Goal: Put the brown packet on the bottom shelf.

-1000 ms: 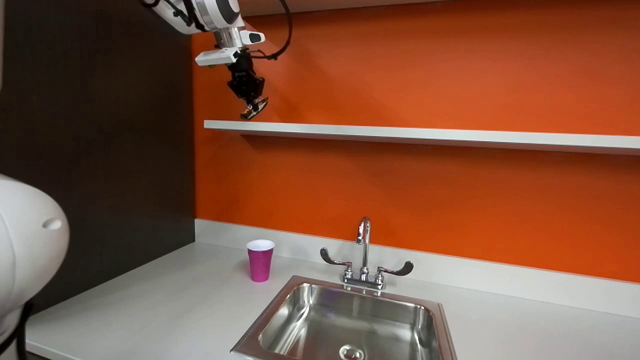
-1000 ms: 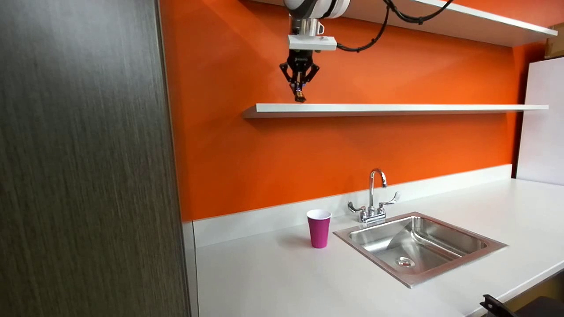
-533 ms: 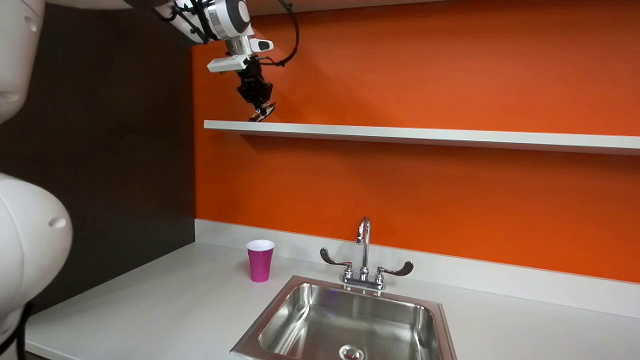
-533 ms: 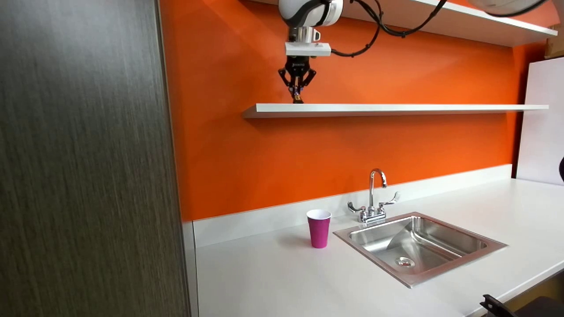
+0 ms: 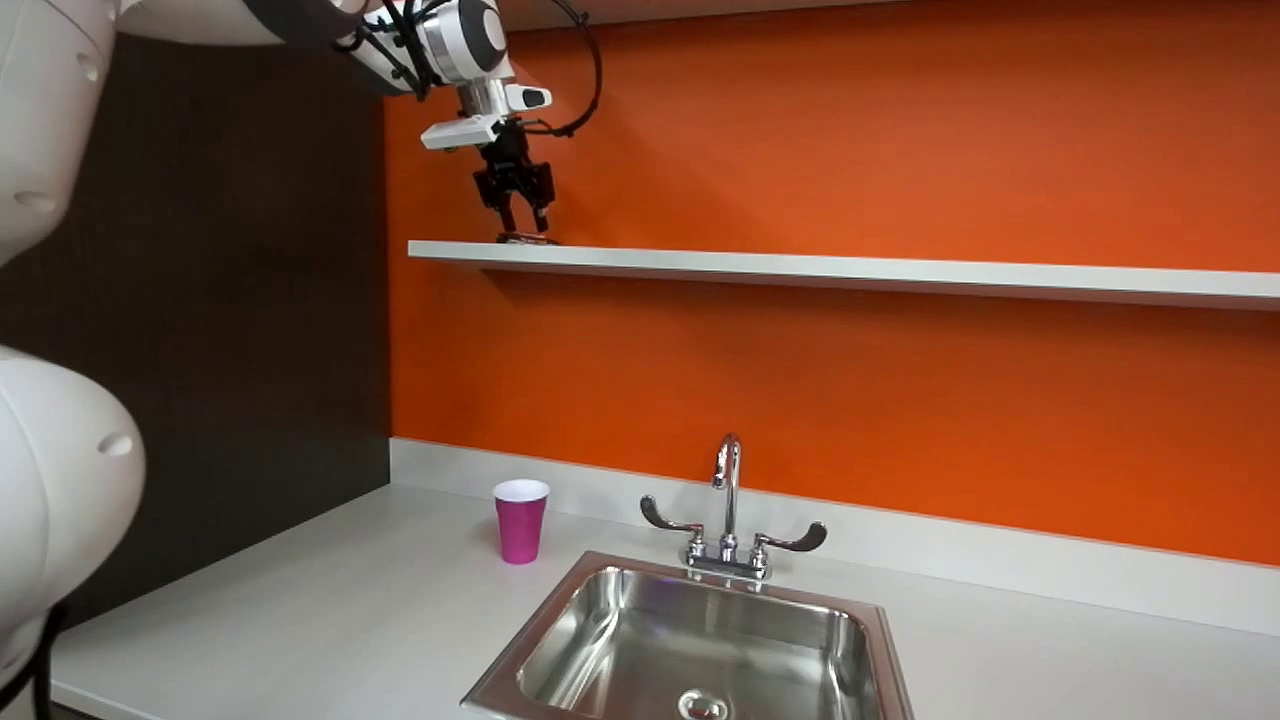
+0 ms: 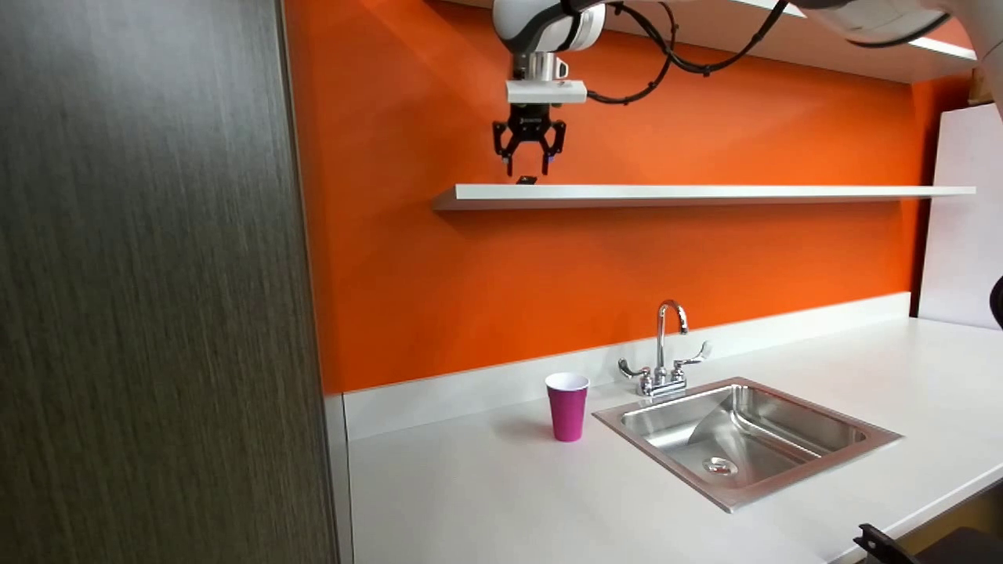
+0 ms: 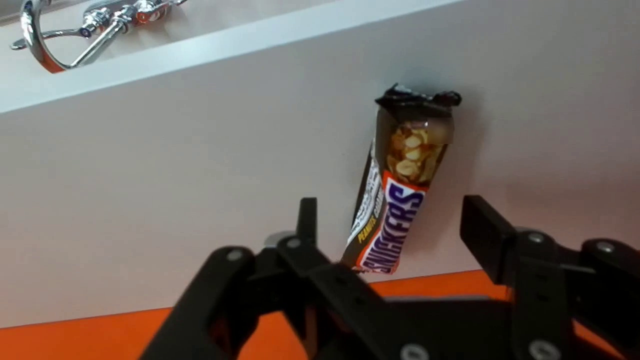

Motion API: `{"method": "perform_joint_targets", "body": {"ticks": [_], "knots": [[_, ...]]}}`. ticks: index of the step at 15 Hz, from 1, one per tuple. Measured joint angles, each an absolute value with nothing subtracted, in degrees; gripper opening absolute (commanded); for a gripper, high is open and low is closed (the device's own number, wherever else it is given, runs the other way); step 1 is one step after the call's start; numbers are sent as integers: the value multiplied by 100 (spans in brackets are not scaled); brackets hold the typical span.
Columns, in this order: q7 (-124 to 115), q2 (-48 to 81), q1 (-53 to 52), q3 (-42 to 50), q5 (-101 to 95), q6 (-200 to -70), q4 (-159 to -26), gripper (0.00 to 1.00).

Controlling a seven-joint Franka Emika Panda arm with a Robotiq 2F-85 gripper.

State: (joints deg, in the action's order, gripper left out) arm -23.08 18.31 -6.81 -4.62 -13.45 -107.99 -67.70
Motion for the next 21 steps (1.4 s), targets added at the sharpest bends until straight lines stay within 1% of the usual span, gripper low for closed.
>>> {"method": "perform_joint_targets", "body": {"ticks": [5, 9, 21], "knots": [[-2261, 1648, -679, -462, -1301, -10526, -6864, 100], [-2108, 1137, -679, -465, -1132, -10514, -7434, 100], [-1632, -975, -682, -467, -556, -10431, -10613, 100]]}}
